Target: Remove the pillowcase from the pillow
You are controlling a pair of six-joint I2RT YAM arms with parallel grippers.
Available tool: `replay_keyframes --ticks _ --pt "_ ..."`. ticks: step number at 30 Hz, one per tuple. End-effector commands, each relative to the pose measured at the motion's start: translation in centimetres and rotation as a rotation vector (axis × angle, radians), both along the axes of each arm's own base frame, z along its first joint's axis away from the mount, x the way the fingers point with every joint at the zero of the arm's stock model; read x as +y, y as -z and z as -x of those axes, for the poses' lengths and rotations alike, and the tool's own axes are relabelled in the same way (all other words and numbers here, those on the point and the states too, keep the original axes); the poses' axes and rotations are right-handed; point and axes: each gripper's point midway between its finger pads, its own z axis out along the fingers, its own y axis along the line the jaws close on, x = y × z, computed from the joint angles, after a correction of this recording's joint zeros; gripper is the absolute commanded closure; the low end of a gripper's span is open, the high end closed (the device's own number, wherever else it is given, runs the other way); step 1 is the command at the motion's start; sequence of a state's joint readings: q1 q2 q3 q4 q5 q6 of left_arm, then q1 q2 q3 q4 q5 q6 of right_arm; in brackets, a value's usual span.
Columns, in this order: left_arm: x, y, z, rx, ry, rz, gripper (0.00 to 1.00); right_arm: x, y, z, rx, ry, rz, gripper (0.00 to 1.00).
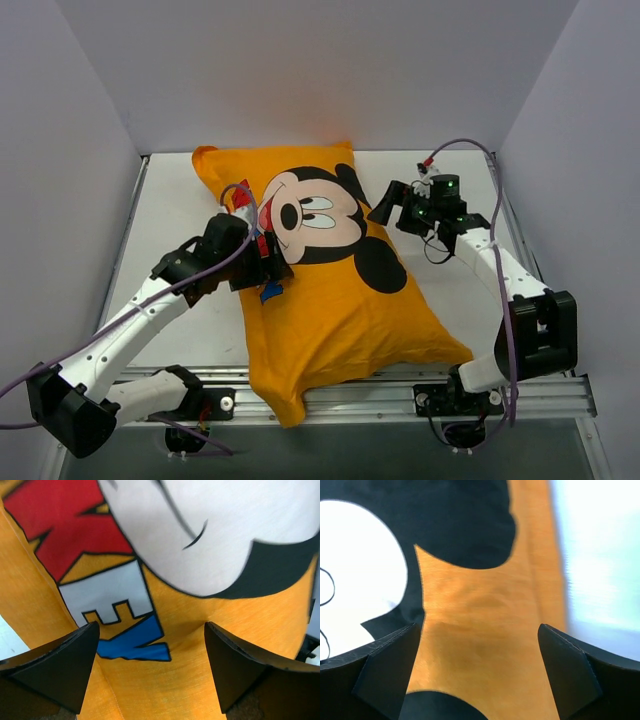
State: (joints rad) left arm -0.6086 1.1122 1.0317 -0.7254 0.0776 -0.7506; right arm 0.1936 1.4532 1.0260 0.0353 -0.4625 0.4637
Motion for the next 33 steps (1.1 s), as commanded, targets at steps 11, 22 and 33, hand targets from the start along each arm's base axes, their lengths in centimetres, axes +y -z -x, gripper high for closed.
replay_keyframes --ticks 11,22,33 --pt "0.5 -0.1 -6.5 -0.135 -0.116 -0.052 0.06 1.6 0.1 -2.5 0.043 -0.133 -0.157 0.0" --pt "0.1 14.1 -3.6 0.116 -0.131 -0.006 0.06 11.4 5.4 2.0 0.173 -0.484 -0.254 0.83" --pt "-5.8 12.2 -8.9 0.072 -0.047 0.072 0.06 11.3 -14.9 2.1 -0.246 -0.509 -0.037 1.0"
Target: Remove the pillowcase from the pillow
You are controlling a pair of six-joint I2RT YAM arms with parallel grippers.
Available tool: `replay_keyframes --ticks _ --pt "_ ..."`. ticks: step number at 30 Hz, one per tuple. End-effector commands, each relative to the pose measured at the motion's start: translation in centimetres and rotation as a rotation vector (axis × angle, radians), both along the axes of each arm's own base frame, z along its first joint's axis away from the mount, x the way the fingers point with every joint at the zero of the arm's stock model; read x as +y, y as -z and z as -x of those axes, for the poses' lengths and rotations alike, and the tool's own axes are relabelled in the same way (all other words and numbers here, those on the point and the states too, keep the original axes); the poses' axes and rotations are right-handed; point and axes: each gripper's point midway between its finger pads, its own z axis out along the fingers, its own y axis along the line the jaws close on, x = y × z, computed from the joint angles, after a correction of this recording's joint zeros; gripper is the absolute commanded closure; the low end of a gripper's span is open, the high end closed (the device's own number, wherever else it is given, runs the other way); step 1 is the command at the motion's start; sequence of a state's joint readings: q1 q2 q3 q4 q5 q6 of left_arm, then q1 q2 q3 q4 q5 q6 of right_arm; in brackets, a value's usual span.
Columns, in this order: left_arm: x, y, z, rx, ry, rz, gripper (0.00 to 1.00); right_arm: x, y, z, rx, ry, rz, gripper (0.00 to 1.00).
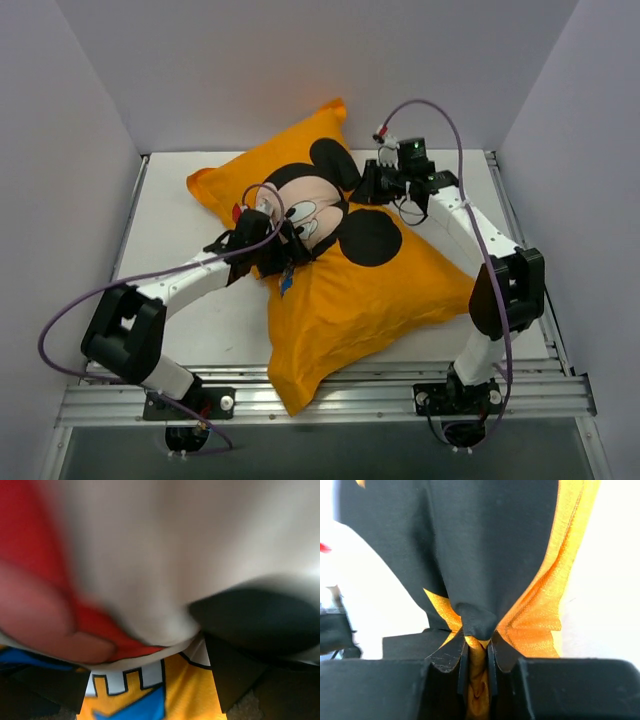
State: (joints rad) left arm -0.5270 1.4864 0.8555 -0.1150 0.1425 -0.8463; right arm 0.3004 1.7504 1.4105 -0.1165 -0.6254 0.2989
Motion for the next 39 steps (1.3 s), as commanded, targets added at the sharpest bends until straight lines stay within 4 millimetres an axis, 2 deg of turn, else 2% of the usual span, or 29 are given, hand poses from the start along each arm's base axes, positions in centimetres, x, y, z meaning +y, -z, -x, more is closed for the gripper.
replay_keyframes --ticks 1,3,4,5,7,9,10,11,12,13,14,15,16,17,18,20,21,22,23,24,26,28,29,32,34,36,37,38,39 --pt "-3.6 -0.2 -2.2 -0.01 0.067 -0.008 0.06 4.2 -14.8 6.0 -0.236 -0.196 -0.084 1.0" --pt "-5.4 -2.2 -3.9 -0.056 0.082 0.022 0.06 4.7 -19.1 6.7 -0.33 -0.198 -0.097 1.0" --pt "-6.6 -5.2 -5.6 -0.123 0.082 0.061 0.06 4.9 -19.5 7.1 -0.338 -0.202 -0.085 1.0" --pt "-7.0 -6.3 -6.3 -0.148 0.081 0.074 0.06 6.1 -20.0 8.1 -0.351 -0.224 -0.081 1.0" --pt "-7.3 -9.1 -7.8 -0.221 0.068 0.091 0.06 7.2 -19.9 8.7 -0.359 -0.24 -0.064 1.0" --pt "-6.4 -11.0 -8.3 -0.269 0.043 0.095 0.06 8.9 -18.5 9.5 -0.344 -0.276 -0.058 1.0" --pt "-5.7 -11.1 -8.3 -0.276 0.023 0.091 0.06 9.1 -16.4 9.4 -0.308 -0.269 -0.028 1.0" --pt "-4.7 -9.9 -7.7 -0.253 0.004 0.078 0.06 9.6 -14.8 9.4 -0.282 -0.277 -0.01 1.0" --pt "-3.8 -11.0 -6.9 -0.259 -0.024 0.102 0.06 10.4 -13.4 9.9 -0.259 -0.288 0.001 1.0" --pt "-2.6 -10.6 -6.5 -0.247 -0.053 0.096 0.06 10.9 -11.9 9.9 -0.229 -0.291 0.014 1.0" --pt "-1.2 -8.3 -5.2 -0.204 -0.079 0.062 0.06 11.5 -9.4 10.2 -0.172 -0.307 0.033 1.0" --pt "0.0 -9.5 -3.8 -0.222 -0.102 0.07 0.06 12.6 -8.5 11.2 -0.155 -0.337 0.039 1.0" --pt "1.0 -9.1 -2.9 -0.21 -0.125 0.057 0.06 13.3 -7.8 11.5 -0.146 -0.342 0.043 1.0" --pt "2.1 -8.9 -2.2 -0.213 -0.16 0.039 0.06 13.9 -6.4 11.7 -0.122 -0.344 0.06 0.96" --pt "3.5 -9.0 -0.1 -0.201 -0.18 0.045 0.06 14.9 -6.1 12.6 -0.11 -0.363 0.056 0.91" --pt "5.5 -8.6 2.2 -0.173 -0.216 0.007 0.06 15.8 -6.2 12.7 -0.117 -0.358 0.061 0.79" --pt "6.5 -10.2 3.6 -0.209 -0.229 0.031 0.06 16.0 -6.5 12.9 -0.118 -0.353 0.066 0.74" --pt "7.2 -10.6 4.4 -0.214 -0.236 0.022 0.06 16.3 -7.0 13.3 -0.127 -0.354 0.067 0.69" --pt "8.2 -10.4 5.8 -0.19 -0.241 -0.011 0.06 16.5 -7.6 13.3 -0.134 -0.349 0.07 0.6" --pt "9.2 -12.6 6.6 -0.244 -0.26 0.008 0.06 16.5 -9.1 13.2 -0.155 -0.333 0.067 0.56" --pt "10.6 -13.2 8.1 -0.236 -0.274 -0.019 0.06 16.7 -10.9 13.5 -0.173 -0.322 0.051 0.45" --pt "11.6 -15.4 8.8 -0.284 -0.291 -0.008 0.06 16.4 -12.7 13.4 -0.195 -0.278 0.048 0.38" --pt "11.9 -15.6 9.2 -0.283 -0.292 -0.019 0.06 15.8 -13.7 13.4 -0.213 -0.252 0.045 0.32" --pt "12.0 -17.1 8.7 -0.318 -0.283 -0.039 0.06 12.8 -14.0 12.2 -0.226 -0.103 0.108 0.22" --pt "11.6 -17.9 7.9 -0.34 -0.271 -0.048 0.06 9.9 -12.5 11.8 -0.198 0.004 0.169 0.17" --pt "10.7 -17.6 6.3 -0.336 -0.246 -0.075 0.06 7.0 -11.0 11.1 -0.152 0.081 0.199 0.15" --pt "10.0 -17.6 5.9 -0.332 -0.219 -0.07 0.06 5.1 -9.3 11.9 -0.115 0.107 0.223 0.13" --pt "9.1 -17.6 4.5 -0.337 -0.203 -0.078 0.06 3.3 -8.4 11.6 -0.08 0.158 0.232 0.12" --pt "8.4 -17.5 4.0 -0.332 -0.187 -0.074 0.06 2.1 -7.6 12.0 -0.06 0.179 0.244 0.11"
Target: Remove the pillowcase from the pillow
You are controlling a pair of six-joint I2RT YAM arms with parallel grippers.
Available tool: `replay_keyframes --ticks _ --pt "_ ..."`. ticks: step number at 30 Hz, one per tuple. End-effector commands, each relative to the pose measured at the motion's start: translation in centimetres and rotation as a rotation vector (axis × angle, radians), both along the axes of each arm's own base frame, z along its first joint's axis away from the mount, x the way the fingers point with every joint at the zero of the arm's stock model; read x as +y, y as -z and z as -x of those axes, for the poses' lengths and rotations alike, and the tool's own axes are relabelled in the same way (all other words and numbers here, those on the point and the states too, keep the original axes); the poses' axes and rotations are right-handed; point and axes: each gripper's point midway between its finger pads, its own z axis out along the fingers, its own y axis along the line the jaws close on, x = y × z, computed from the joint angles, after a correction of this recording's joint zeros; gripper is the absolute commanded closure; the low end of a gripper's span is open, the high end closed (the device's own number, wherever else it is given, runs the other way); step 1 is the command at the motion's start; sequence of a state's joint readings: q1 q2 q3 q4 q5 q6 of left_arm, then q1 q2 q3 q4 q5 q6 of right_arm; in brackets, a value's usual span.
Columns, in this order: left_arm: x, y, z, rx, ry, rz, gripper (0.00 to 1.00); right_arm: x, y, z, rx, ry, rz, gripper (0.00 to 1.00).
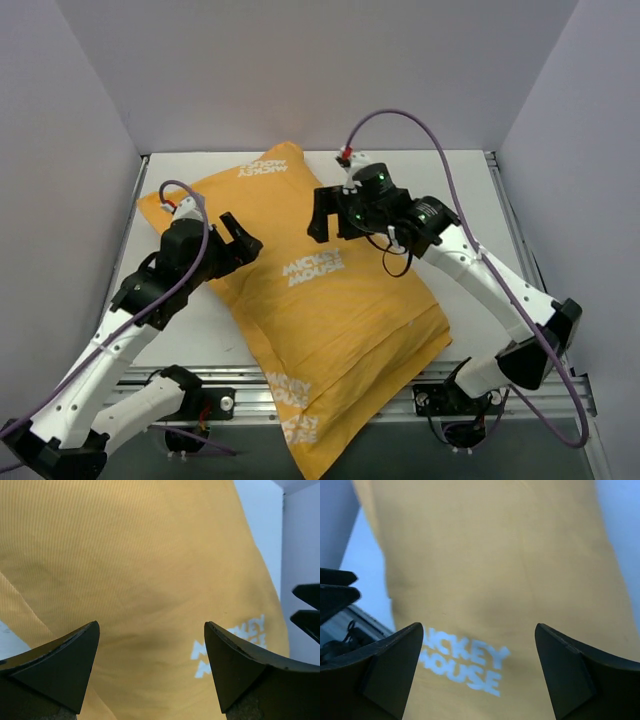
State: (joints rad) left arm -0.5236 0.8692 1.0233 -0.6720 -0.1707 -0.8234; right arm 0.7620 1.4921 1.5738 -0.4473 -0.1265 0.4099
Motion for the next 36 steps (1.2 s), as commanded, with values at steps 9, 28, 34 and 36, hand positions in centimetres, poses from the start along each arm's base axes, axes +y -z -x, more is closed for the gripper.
replay_keyframes --ticks 9,28,34,36 --pt "-1.4 10.2 -4.0 0.261 -0.064 0.049 0.06 -9.2 10.5 4.9 0.259 0.187 0.122 0.09" --pt "1.2 -0.2 -10.6 -0.015 0.124 -0.127 0.06 2.2 6.4 -14.9 -0.107 0.11 0.113 0.11" --pt "-6.4 -2.6 -5.7 -0.192 0.411 -0.364 0.06 -4.0 1.7 -13.6 -0.163 0.282 0.122 0.1" --pt "-7.5 -2.4 -4.8 -0.234 0.441 -0.464 0.06 -6.8 1.7 -11.5 -0.149 0.336 0.128 0.09"
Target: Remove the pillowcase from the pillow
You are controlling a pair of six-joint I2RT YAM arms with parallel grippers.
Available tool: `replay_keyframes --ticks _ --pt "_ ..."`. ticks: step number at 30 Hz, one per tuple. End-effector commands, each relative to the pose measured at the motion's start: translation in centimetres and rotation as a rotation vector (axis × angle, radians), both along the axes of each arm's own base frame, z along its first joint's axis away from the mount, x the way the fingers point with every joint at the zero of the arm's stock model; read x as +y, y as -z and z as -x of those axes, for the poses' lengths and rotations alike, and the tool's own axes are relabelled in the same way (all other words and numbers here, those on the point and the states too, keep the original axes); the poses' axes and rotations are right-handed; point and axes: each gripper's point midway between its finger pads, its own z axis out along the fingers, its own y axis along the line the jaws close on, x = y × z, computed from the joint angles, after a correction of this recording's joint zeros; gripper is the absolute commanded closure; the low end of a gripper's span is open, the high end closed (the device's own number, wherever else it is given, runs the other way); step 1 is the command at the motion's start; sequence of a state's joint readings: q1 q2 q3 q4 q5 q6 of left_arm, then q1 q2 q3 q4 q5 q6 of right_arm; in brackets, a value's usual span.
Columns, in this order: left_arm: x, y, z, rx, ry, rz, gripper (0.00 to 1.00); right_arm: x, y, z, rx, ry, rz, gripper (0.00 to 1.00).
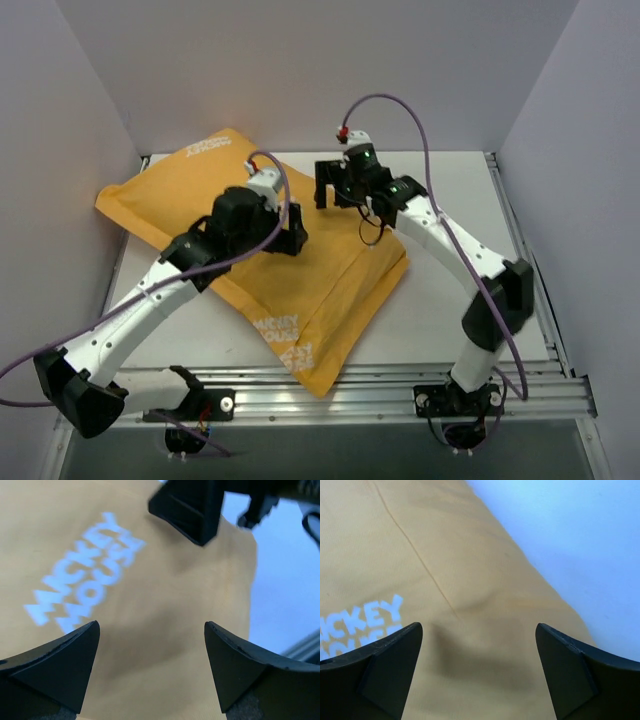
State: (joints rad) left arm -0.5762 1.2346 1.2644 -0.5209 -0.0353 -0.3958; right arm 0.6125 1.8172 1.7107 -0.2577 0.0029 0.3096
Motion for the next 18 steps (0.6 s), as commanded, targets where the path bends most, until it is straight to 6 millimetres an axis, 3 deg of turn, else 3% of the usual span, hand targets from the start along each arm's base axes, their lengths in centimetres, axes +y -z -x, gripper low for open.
replay_keyframes --ticks 1,2,3,4,5,7,8,9,12,13,18 --pt "-1.3 -1.0 1.9 -0.14 0.09 -0.202 0.06 -7.0 -3.5 2.6 -0.045 0.173 -0.011 0.09" --pt "-3.4 -0.8 3.4 -0.175 0.167 -0.251 0.06 -8.0 -3.4 3.3 -0.036 0.199 -0.022 0.09" --pt "-3.8 -1.0 3.4 -0.211 0.154 -0.288 0.06 -9.7 -2.9 5.1 -0.023 0.225 -0.034 0.08" --pt "-4.6 -0.7 3.5 -0.227 0.164 -0.32 0.06 -11.4 -2.5 5.4 0.0 0.284 -0.07 0.08" --pt "-6.0 -0.7 4.6 -0.258 0.206 -0.344 0.06 -12.3 -2.2 6.2 0.011 0.307 -0.092 0.08" --pt "-7.4 -0.6 4.6 -0.285 0.216 -0.364 0.06 -13.7 -1.0 8.6 0.051 0.324 -0.154 0.07" --pt "-8.4 -0.4 5.1 -0.295 0.245 -0.366 0.06 -14.7 -1.6 9.4 0.038 0.337 -0.189 0.07" --pt "-9.2 -0.5 5.2 -0.307 0.256 -0.357 0.06 -15.1 0.3 10.4 0.078 0.344 -0.181 0.07" --pt "-11.5 0.6 5.7 -0.313 0.307 -0.396 0.06 -15.6 1.5 12.1 0.122 0.351 -0.22 0.07" --pt "-12.0 1.6 5.5 -0.309 0.313 -0.435 0.06 -15.8 2.8 12.8 0.152 0.356 -0.215 0.07" --pt "-13.5 3.8 4.9 -0.315 0.313 -0.506 0.06 -15.7 3.8 13.5 0.16 0.351 -0.288 0.07"
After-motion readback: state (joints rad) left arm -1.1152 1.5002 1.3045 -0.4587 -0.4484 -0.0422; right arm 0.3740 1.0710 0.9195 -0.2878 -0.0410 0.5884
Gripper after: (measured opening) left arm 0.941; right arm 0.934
